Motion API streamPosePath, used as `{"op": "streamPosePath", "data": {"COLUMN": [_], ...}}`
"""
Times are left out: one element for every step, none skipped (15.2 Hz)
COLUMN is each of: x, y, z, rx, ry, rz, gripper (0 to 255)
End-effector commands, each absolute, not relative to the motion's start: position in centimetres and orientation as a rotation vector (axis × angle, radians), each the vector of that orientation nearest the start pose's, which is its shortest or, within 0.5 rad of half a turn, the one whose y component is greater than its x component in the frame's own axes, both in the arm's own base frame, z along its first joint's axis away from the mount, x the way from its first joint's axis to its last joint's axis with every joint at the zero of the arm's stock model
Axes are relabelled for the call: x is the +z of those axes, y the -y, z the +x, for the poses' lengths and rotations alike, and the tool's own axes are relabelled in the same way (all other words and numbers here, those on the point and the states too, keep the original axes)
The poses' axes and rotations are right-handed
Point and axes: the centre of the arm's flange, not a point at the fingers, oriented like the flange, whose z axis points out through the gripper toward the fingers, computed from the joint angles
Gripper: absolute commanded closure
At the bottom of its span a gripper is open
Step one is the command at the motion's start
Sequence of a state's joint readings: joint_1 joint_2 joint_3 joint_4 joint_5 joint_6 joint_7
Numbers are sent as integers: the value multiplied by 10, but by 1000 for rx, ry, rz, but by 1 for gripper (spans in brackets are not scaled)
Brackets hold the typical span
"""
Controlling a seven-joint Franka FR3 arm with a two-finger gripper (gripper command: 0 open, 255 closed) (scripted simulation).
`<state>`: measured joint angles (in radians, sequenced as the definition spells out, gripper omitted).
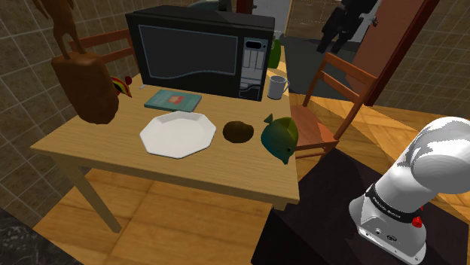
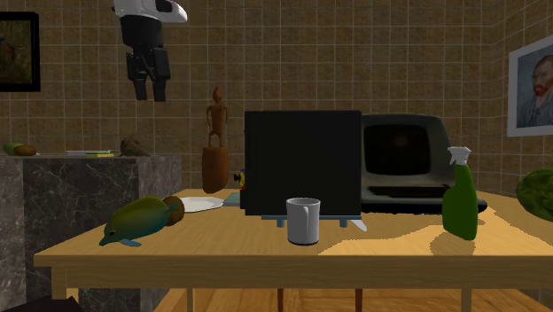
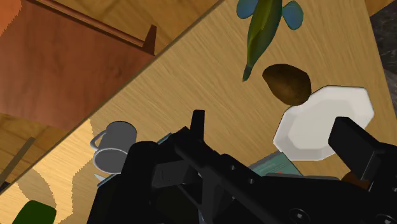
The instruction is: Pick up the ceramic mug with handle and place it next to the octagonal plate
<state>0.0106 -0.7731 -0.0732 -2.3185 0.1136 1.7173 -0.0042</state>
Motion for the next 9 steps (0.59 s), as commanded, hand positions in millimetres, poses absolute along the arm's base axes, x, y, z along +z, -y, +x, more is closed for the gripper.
{"op": "streamPosePath", "data": {"x": [619,612,605,598,591,584,577,570,563], "y": [18,21,24,28,31,35,39,43,47], "z": [325,336,347,358,369,379,390,401,411], "rx": [-260,-252,-244,-237,-229,-221,-213,-206,-198], "ry": [-73,-80,-87,-94,-102,-109,-116,-124,-131], "rz": [-2969,-2977,-2984,-2992,-2999,-3007,-3014,-3021,-3029], "gripper": [0,0,0,0,0,0,0,0,0]}}
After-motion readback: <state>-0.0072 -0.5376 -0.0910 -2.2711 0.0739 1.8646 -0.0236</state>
